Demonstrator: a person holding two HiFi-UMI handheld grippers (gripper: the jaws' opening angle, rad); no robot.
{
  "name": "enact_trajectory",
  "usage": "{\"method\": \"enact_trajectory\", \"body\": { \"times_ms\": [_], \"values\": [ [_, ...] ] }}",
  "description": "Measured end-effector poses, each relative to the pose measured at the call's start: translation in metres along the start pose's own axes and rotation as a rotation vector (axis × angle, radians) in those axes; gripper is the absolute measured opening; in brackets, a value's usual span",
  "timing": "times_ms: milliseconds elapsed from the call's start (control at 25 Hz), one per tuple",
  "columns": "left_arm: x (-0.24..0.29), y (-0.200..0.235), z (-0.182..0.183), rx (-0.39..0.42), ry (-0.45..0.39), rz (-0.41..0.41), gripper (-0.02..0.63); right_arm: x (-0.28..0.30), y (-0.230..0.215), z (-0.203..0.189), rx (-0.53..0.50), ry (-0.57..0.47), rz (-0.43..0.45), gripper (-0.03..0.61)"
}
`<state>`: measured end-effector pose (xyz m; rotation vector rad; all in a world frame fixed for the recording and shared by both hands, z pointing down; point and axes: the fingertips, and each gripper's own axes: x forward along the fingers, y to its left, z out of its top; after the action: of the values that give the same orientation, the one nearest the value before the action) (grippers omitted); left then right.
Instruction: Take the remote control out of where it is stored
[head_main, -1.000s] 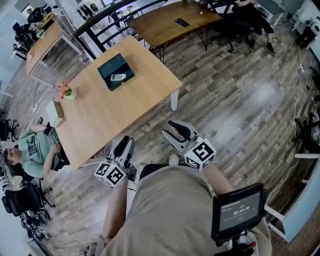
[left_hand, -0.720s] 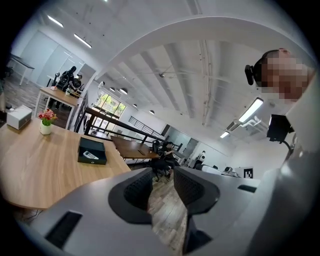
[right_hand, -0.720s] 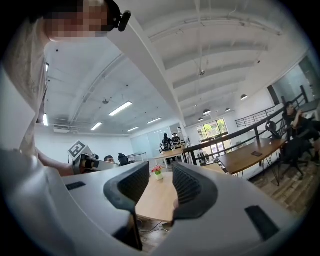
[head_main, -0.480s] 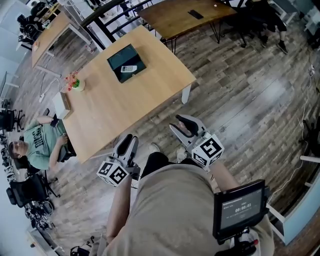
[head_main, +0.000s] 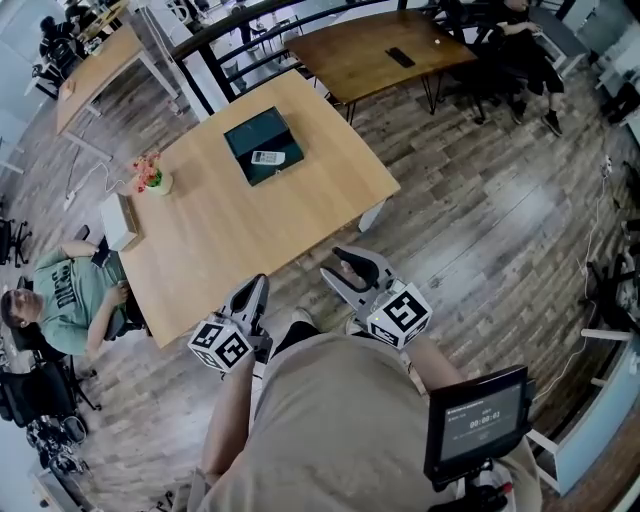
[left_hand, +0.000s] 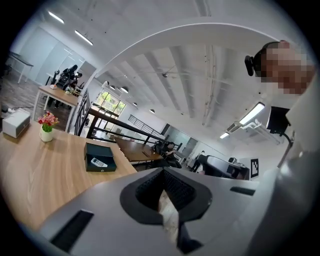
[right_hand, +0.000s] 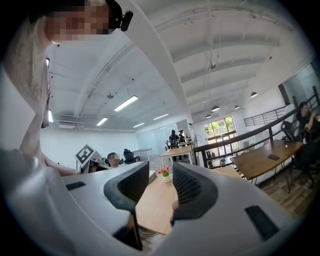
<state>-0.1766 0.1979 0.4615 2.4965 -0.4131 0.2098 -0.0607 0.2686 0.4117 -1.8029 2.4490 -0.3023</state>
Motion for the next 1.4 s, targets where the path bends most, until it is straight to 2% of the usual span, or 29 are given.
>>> {"method": "enact_trajectory", "body": {
  "times_ms": [160, 400, 600, 840, 1040, 1280, 1400],
  "values": [
    [-0.004, 0.028, 0.019, 0.017, 0.018, -0.004, 0.005, 0.041, 0.012, 0.007, -0.005, 0.012, 0.003, 0.133],
    [-0.010, 0.072, 0.038, -0.030, 0.017, -0.004, 0.004, 0.075, 0.002, 0.004, 0.021, 0.040, -0.049, 0.133],
    [-0.017, 0.103, 0.045, -0.079, 0.027, -0.005, 0.003, 0.090, 0.018, -0.019, 0.040, 0.132, 0.017, 0.133],
    [-0.025, 0.130, 0.050, -0.109, 0.017, -0.014, 0.003, 0.104, 0.000, -0.011, 0.074, 0.099, -0.024, 0.133],
    [-0.015, 0.133, 0.055, -0.098, 0.020, -0.021, 0.003, 0.103, -0.014, -0.002, 0.027, 0.116, 0.009, 0.132],
    [0.012, 0.117, 0.069, -0.071, 0.001, 0.026, 0.003, 0.099, -0.042, 0.003, 0.045, 0.156, 0.070, 0.132],
    [0.028, 0.105, 0.070, -0.066, -0.004, 0.045, 0.003, 0.096, -0.045, 0.005, 0.054, 0.156, 0.137, 0.132]
  ]
}}
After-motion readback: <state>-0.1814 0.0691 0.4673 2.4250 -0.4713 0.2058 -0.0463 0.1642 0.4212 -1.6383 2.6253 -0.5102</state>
